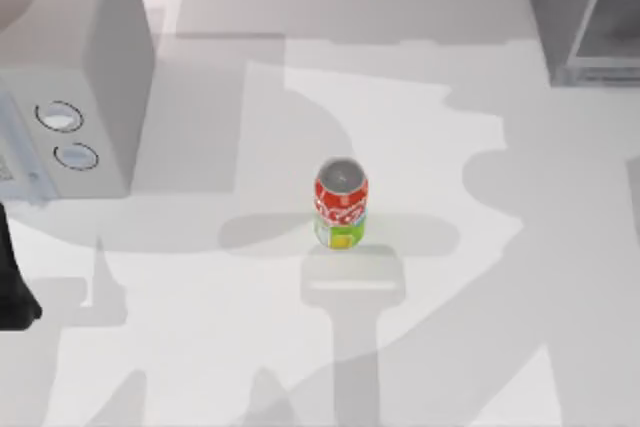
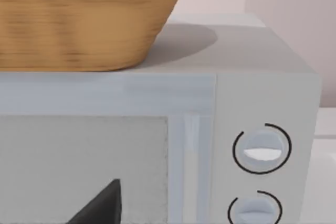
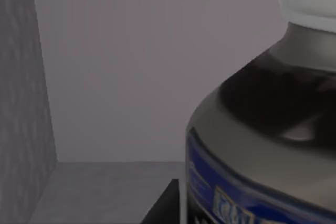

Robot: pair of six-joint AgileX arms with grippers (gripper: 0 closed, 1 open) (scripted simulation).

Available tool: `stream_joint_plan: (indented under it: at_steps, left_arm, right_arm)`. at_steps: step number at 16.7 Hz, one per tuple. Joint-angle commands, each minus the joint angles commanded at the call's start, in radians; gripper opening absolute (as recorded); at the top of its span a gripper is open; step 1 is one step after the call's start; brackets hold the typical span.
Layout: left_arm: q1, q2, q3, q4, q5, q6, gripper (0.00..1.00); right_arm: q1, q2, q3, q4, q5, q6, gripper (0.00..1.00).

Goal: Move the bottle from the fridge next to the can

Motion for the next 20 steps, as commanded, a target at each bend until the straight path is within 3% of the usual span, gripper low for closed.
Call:
stream_joint_plan:
  at_steps: [5, 12, 20]
  left_arm:
    - [0.0, 0.0, 0.0, 0.0, 0.0, 0.0, 1.0]
    - [0.0, 0.0, 0.0, 0.0, 0.0, 0.0, 1.0]
    - [0.0, 0.0, 0.0, 0.0, 0.0, 0.0, 1.0]
  right_arm:
    - [0.001, -0.085, 0.032, -0.12, -0.002, 0.001, 0.0]
    - [-0.008, -0.12, -0.007, -0.108, -0.004, 0.003, 0.0]
    - [-0.056, -0.421, -0.469, 0.019, -0.059, 0.005, 0.0]
